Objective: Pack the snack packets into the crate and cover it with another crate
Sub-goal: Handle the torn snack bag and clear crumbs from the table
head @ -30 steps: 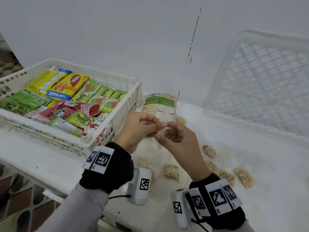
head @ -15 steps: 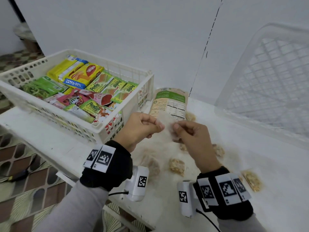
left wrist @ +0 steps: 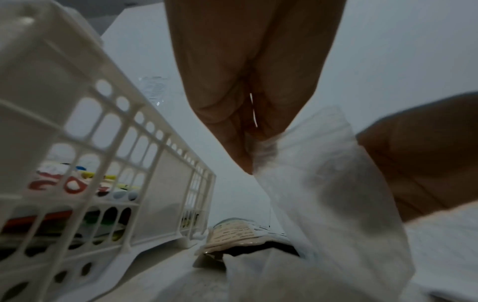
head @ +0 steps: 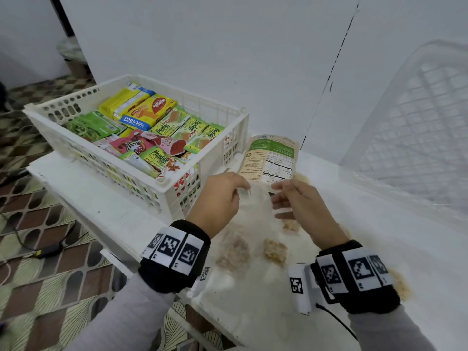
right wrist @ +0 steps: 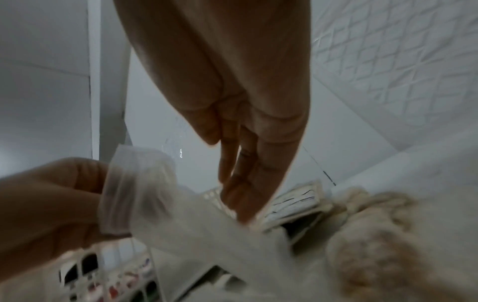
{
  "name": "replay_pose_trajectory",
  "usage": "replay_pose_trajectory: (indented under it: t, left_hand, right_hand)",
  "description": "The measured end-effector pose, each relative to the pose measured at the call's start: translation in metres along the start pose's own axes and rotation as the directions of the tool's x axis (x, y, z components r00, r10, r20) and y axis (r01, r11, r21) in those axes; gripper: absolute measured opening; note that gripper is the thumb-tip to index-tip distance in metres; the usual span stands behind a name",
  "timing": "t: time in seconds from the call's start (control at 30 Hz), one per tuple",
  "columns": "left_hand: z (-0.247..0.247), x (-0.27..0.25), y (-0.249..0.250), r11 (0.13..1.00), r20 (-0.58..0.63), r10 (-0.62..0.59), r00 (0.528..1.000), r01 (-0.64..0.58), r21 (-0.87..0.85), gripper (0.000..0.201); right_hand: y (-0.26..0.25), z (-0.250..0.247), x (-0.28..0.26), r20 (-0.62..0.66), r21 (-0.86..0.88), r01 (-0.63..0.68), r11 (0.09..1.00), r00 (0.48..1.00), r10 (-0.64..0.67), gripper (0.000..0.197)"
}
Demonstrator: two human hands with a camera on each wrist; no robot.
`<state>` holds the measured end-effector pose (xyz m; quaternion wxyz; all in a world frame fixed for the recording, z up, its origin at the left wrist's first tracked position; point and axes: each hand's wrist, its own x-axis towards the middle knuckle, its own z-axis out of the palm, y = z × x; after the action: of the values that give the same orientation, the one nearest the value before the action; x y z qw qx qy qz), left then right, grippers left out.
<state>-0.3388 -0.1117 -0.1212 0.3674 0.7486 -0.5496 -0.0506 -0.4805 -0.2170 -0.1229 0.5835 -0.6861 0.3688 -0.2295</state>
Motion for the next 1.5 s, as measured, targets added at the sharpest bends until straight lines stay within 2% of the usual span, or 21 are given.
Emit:
replay_pose_trajectory:
  t: [0.03, 0.07, 0.1, 0.13, 0.2, 0.37, 0.5, 0.63, 0.7, 0.77, 0.8, 0.83, 0.9, 0.97, 1.0, 1.03, 1.13, 1.2, 1.33, 1.4, 1.5]
  left_hand:
    - [-0.001, -0.001, -0.002, 0.999, -0.007, -0.032, 0.999, 0.032, -0.007, 0.032]
    - [-0.002, -0.002, -0.002, 0.998, -0.013, -0.052, 0.999, 0.052, -0.018, 0.031]
    - [-0.003, -0.004, -0.003, 0.998, -0.018, -0.065, 0.998, 0.065, -0.023, 0.031]
    - [-0.003, -0.004, -0.004, 0.997, -0.020, -0.073, 0.997, 0.073, -0.019, 0.031]
    - [-0.005, -0.005, -0.005, 0.996, -0.016, -0.088, 0.996, 0.088, -0.007, 0.033]
    - [-0.008, -0.006, -0.006, 0.994, -0.052, -0.104, 0.993, 0.102, -0.037, 0.037]
    - [-0.010, -0.004, -0.006, 0.993, -0.084, -0.108, 0.991, 0.104, -0.046, 0.038]
    - [-0.011, -0.003, -0.007, 0.994, -0.107, -0.111, 0.988, 0.108, -0.031, 0.039]
    - [-0.012, -0.003, -0.008, 0.993, -0.126, -0.116, 0.985, 0.116, -0.013, 0.040]
    - [-0.013, -0.003, -0.009, 0.993, -0.135, -0.119, 0.984, 0.120, 0.003, 0.039]
    - [-0.013, -0.003, -0.009, 0.992, -0.130, -0.120, 0.984, 0.122, 0.008, 0.039]
    - [-0.013, -0.003, -0.008, 0.992, -0.121, -0.121, 0.985, 0.124, 0.014, 0.039]
    - [-0.013, -0.002, -0.007, 0.992, -0.097, -0.121, 0.988, 0.125, 0.033, 0.038]
    - [-0.011, -0.001, -0.004, 0.991, -0.076, -0.120, 0.990, 0.124, 0.047, 0.039]
    - [-0.010, -0.001, -0.002, 0.991, -0.069, -0.121, 0.990, 0.125, 0.050, 0.039]
    - [-0.010, 0.000, -0.001, 0.990, -0.063, -0.125, 0.990, 0.129, 0.049, 0.039]
    - [-0.008, 0.003, 0.004, 0.989, -0.036, -0.144, 0.989, 0.145, 0.028, 0.033]
    - [-0.009, 0.006, 0.005, 0.985, 0.005, -0.171, 0.985, 0.171, -0.006, 0.024]
    - [-0.015, 0.006, 0.007, 0.962, 0.046, -0.223, 0.974, 0.228, -0.149, 0.034]
    - [-0.017, 0.005, 0.009, 0.955, 0.032, -0.227, 0.973, 0.229, -0.187, 0.041]
    - [-0.014, 0.002, 0.017, 0.959, 0.071, -0.185, 0.980, 0.196, -0.205, 0.041]
  right_hand:
    - [0.004, -0.003, 0.001, 0.048, -0.177, -0.006, 0.984, 0.999, 0.015, 0.022]
    - [0.010, -0.005, 0.002, 0.135, -0.425, 0.038, 0.904, 0.991, 0.022, 0.017]
    - [0.015, -0.004, 0.000, 0.243, -0.628, 0.113, 0.770, 0.969, 0.056, 0.015]
    - [0.022, -0.003, -0.002, 0.318, -0.743, 0.186, 0.643, 0.943, 0.095, 0.018]
    - [0.029, -0.001, -0.007, 0.369, -0.808, 0.245, 0.536, 0.920, 0.136, 0.031]
    - [0.026, 0.003, -0.013, 0.376, -0.809, 0.204, 0.551, 0.900, 0.220, 0.065]
    - [0.021, 0.005, -0.012, 0.365, -0.802, 0.151, 0.578, 0.890, 0.275, 0.070]
    - [0.020, 0.003, -0.010, 0.294, -0.833, 0.056, 0.551, 0.887, 0.356, 0.077]
    - [0.019, -0.002, -0.006, 0.211, -0.861, 0.046, 0.507, 0.939, 0.272, 0.061]
    - [0.013, -0.008, -0.003, 0.059, -0.856, 0.049, 0.515, 0.998, 0.002, 0.032]
    - [0.009, -0.011, -0.001, -0.015, -0.813, 0.077, 0.577, 0.988, -0.153, 0.023]
    - [0.003, -0.013, 0.000, -0.081, -0.752, 0.139, 0.645, 0.951, -0.299, 0.018]
    - [-0.013, -0.013, -0.002, -0.202, -0.592, 0.321, 0.739, 0.829, -0.522, 0.012]
    - [-0.029, -0.007, -0.008, -0.286, -0.412, 0.522, 0.747, 0.704, -0.650, 0.005]
    - [-0.034, -0.001, -0.013, -0.300, -0.353, 0.587, 0.729, 0.667, -0.682, 0.004]
    - [-0.038, 0.007, -0.017, -0.290, -0.300, 0.626, 0.720, 0.659, -0.694, 0.004]
    - [-0.036, 0.030, -0.028, -0.157, -0.150, 0.641, 0.753, 0.736, -0.658, 0.006]
    - [-0.031, 0.040, -0.031, -0.058, -0.154, 0.603, 0.783, 0.785, -0.616, 0.014]
    - [-0.024, 0.037, -0.027, 0.077, -0.419, 0.603, 0.679, 0.769, -0.634, 0.016]
    - [-0.022, 0.032, -0.021, 0.164, -0.566, 0.599, 0.567, 0.756, -0.634, 0.024]
    - [-0.021, 0.027, -0.016, 0.266, -0.780, 0.507, 0.366, 0.799, -0.539, 0.023]
